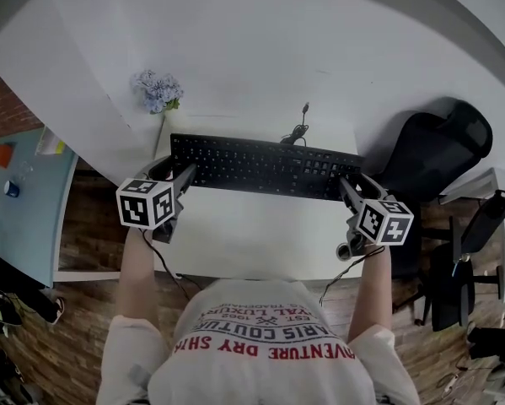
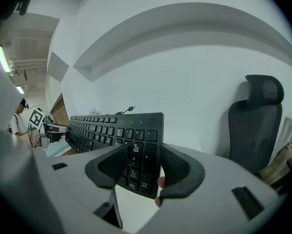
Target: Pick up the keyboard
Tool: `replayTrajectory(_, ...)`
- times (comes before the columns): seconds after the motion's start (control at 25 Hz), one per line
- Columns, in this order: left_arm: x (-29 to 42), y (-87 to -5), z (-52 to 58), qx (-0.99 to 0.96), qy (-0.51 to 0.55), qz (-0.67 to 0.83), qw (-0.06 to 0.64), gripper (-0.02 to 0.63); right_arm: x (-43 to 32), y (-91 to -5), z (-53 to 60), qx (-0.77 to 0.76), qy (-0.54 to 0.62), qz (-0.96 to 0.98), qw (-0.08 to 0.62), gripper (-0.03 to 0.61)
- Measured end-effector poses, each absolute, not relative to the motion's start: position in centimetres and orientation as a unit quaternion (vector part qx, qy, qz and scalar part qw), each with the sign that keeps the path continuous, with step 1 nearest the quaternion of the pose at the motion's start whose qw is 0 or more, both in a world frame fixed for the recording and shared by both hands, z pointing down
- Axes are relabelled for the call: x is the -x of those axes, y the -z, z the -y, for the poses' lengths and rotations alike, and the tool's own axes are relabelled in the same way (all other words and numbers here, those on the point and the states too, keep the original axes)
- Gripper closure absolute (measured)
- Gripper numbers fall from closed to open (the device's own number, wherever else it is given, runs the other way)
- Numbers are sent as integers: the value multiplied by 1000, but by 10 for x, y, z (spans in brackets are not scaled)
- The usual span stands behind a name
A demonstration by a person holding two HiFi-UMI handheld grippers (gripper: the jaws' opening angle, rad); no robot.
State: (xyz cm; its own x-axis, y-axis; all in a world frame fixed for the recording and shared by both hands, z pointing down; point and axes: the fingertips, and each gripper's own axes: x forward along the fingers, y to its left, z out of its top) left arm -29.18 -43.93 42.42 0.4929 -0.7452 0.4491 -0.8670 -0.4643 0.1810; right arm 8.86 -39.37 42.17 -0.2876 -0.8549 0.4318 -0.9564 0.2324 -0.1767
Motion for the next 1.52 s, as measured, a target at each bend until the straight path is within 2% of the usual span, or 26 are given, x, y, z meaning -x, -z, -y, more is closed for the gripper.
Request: replayTrajectory(1.52, 293, -428, 431, -831, -166, 491, 204, 371, -88, -428, 396, -573, -219, 779, 130, 348)
